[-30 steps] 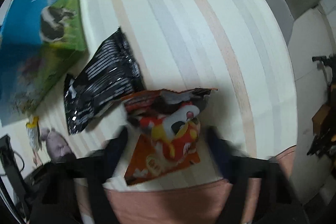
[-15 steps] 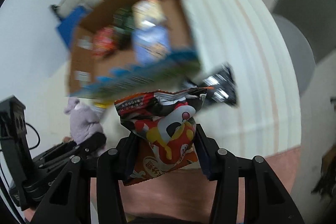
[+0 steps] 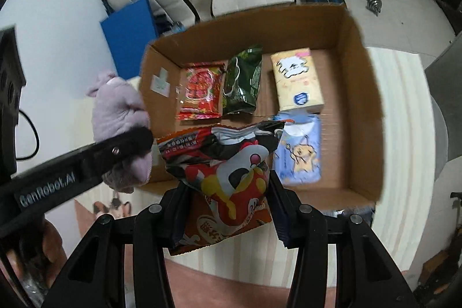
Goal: Organize soft objects
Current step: 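Lower the towel and orange bag into the box and open both tools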
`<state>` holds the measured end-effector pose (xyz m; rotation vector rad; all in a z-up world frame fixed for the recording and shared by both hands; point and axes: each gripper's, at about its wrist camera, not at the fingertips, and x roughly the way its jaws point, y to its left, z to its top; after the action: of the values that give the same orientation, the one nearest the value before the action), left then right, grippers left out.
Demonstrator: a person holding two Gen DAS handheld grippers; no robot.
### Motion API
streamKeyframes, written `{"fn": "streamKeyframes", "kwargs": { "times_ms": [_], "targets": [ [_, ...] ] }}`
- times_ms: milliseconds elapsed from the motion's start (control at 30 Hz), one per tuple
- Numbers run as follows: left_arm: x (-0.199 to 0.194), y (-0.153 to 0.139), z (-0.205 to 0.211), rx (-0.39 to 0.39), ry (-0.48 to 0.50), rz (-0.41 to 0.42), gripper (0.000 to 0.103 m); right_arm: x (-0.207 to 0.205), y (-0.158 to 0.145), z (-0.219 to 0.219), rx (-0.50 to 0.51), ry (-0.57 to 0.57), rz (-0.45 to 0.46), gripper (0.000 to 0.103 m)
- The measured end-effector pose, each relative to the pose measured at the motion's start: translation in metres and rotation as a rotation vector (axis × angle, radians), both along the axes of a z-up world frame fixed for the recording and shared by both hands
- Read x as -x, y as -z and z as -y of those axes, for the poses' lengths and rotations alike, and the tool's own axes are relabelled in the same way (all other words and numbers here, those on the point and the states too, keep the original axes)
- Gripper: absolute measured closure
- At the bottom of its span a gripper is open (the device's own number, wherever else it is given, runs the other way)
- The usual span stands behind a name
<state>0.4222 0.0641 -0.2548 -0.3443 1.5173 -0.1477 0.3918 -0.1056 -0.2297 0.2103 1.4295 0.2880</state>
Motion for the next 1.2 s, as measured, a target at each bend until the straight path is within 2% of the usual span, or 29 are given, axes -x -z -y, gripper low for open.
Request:
{"fn": "streamKeyframes", "kwargs": {
  "times_ms": [133,267,433,533,633,667,700,767,833,867,1000,1100,1133,1200],
  "targets": [
    [-0.012,0.047,0.001,0.026,0.015,-0.114,0.070,-0.014,0.037,-0.010,0.036,-0.012,-0.062,0.052],
    [-0.018,0.078,0.000,0.035,0.022,-0.173,0.070,-0.023,0.065,-0.020,0.081,-0.027,-0.097,0.052],
    [-0.028,0.097,0.004,0.038,0.041,-0.206,0.069,-0.035,0.091,-0.024,0.122,-0.034,-0.136,0.052],
    [-0.031,0.102,0.004,0.026,0.056,-0.236,0.060,-0.040,0.099,-0.026,0.166,-0.050,-0.143,0.049],
    [-0.032,0.096,0.002,0.007,0.068,-0.217,0.045,-0.042,0.102,-0.026,0.168,-0.050,-0.157,0.043],
    [-0.033,0.092,0.002,0.004,0.070,-0.202,0.034,-0.042,0.100,-0.026,0.177,-0.052,-0.151,0.041],
    [-0.033,0.086,0.000,-0.003,0.070,-0.184,0.028,-0.042,0.098,-0.026,0.189,-0.054,-0.147,0.038],
    [-0.033,0.073,-0.002,-0.021,0.072,-0.153,0.028,-0.042,0.095,-0.024,0.190,-0.053,-0.144,0.033],
    [-0.031,0.061,-0.004,-0.050,0.074,-0.122,0.022,-0.040,0.090,-0.022,0.188,-0.052,-0.142,0.030],
    [-0.029,0.053,-0.005,-0.061,0.076,-0.102,0.016,-0.039,0.086,-0.021,0.194,-0.049,-0.135,0.029],
    [-0.022,0.027,-0.008,-0.113,0.073,-0.031,0.004,-0.032,0.069,-0.015,0.215,-0.048,-0.109,0.010],
    [-0.005,0.009,-0.017,-0.155,0.061,0.032,0.003,-0.023,0.055,-0.011,0.241,-0.045,-0.082,0.007],
    [0.002,0.004,-0.018,-0.166,0.058,0.049,0.003,-0.020,0.050,-0.010,0.245,-0.039,-0.072,0.001],
    [0.011,-0.003,-0.018,-0.202,0.047,0.093,0.003,-0.013,0.041,-0.008,0.252,-0.027,-0.049,0.000]
  ]
}}
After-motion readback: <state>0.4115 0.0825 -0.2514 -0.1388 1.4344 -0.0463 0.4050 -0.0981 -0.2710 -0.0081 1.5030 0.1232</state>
